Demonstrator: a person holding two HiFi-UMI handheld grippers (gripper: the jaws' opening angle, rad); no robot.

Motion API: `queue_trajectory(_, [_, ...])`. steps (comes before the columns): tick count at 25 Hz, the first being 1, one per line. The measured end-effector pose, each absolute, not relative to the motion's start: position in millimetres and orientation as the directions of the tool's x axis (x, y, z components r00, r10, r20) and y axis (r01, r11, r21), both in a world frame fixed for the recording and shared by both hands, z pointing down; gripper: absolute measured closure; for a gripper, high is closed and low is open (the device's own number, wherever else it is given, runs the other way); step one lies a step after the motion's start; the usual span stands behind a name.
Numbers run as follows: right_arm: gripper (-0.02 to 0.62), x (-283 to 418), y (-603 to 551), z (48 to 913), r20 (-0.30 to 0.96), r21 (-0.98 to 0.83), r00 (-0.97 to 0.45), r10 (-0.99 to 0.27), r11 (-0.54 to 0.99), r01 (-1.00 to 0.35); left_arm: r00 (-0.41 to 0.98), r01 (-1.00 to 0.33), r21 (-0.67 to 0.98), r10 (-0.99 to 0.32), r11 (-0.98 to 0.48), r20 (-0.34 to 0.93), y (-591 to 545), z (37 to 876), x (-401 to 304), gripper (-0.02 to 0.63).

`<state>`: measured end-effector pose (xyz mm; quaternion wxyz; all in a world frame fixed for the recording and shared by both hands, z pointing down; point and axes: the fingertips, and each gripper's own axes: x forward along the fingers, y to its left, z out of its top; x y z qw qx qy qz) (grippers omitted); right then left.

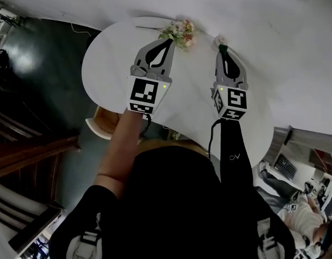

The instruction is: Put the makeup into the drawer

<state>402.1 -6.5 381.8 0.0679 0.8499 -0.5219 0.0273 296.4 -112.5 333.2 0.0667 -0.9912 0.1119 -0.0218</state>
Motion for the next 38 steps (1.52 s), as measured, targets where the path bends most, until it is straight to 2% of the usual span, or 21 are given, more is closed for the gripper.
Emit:
queue_trajectory(6, [0.555, 373, -20, 381, 0.116, 0.062, 0.413, -0.903, -0.408, -0.911, 0.963, -0.263, -0.147, -0.269, -0.953, 0.016, -120, 326, 266, 0.600])
queue_trajectory(12, [0.555, 311, -75, 378, 0.103, 0.069, 0.275, -0.956, -0.269, -0.961, 0.923, -0.375, -0.173, -0.385, -0.911, 0.022, -151, 323, 200, 0.600])
queue_trajectory(19, [0.554, 198, -148, 370, 0.083, 0.061, 0.047, -0.995, -0.042, -0.997, 0.818, -0.559, -0.195, -0.575, -0.806, 0.029, -194, 314, 80, 0.600])
queue_trajectory(27, [0.552, 81, -194, 372, 0.081, 0.071, -0.163, -0.983, 0.169, -0.983, 0.675, -0.713, -0.212, -0.736, -0.668, 0.046, -221, 325, -42, 0.599])
queue_trajectory(33, [0.552, 25, -212, 387, 0.128, 0.075, -0.247, -0.961, 0.258, -0.963, 0.623, -0.763, -0.194, -0.782, -0.617, 0.034, -226, 325, -94, 0.598])
queue_trajectory(38, [0.551, -25, -215, 446, 0.296, 0.042, -0.340, -0.893, 0.368, -0.929, 0.594, -0.786, -0.183, -0.804, -0.590, 0.041, -223, 334, -118, 0.599])
